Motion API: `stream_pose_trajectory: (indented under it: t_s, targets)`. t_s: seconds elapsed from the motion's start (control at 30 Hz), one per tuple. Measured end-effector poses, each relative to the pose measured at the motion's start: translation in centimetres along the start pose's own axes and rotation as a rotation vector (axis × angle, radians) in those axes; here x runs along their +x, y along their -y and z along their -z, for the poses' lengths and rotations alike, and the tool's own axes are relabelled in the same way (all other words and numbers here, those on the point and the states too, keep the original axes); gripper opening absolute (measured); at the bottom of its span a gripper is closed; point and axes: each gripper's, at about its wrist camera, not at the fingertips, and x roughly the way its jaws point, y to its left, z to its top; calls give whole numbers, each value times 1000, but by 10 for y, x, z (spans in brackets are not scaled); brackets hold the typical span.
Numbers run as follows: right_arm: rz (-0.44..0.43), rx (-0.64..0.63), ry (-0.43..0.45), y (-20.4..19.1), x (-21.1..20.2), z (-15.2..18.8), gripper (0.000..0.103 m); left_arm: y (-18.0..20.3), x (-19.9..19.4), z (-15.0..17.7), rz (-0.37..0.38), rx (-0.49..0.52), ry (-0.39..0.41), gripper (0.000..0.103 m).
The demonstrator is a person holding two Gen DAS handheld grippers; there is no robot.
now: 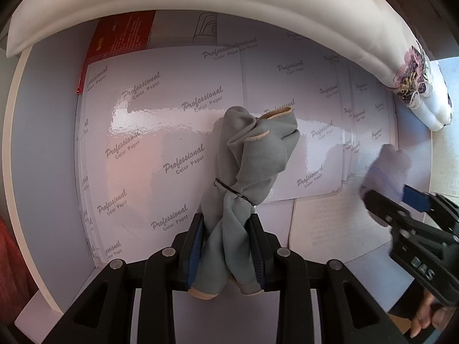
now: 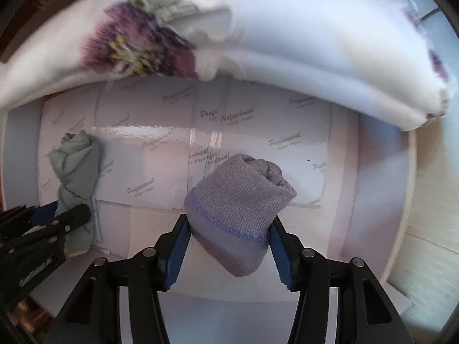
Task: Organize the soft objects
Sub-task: 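Lift the lavender sock toward the gold tray with the right tool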
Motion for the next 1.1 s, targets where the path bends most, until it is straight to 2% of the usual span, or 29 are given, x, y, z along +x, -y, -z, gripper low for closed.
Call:
stream_pose_trajectory:
  t_s: [0.3,0.5,0.63,0.8,0.97,1.1]
  targets:
    - [-22,-43,96,-7,-52,8,54,0,0,1,-6,6,2,30]
    - [-87,-45,219,-5,-97,16,54,3,-2,1,-13,9,4,30]
    - [-141,-34,332,1,-140,12,54,6,-3,0,-21,14,4,30]
    - [-167,19,434,16,-181,-16,54,8,-3,1,-20,10,6,30]
    - [-197,72,493,17,-197,-50,54,8,-3,1,-21,9,6,30]
    - [-186,82,534,12,-202,-81,54,7,-4,1,-19,7,6,30]
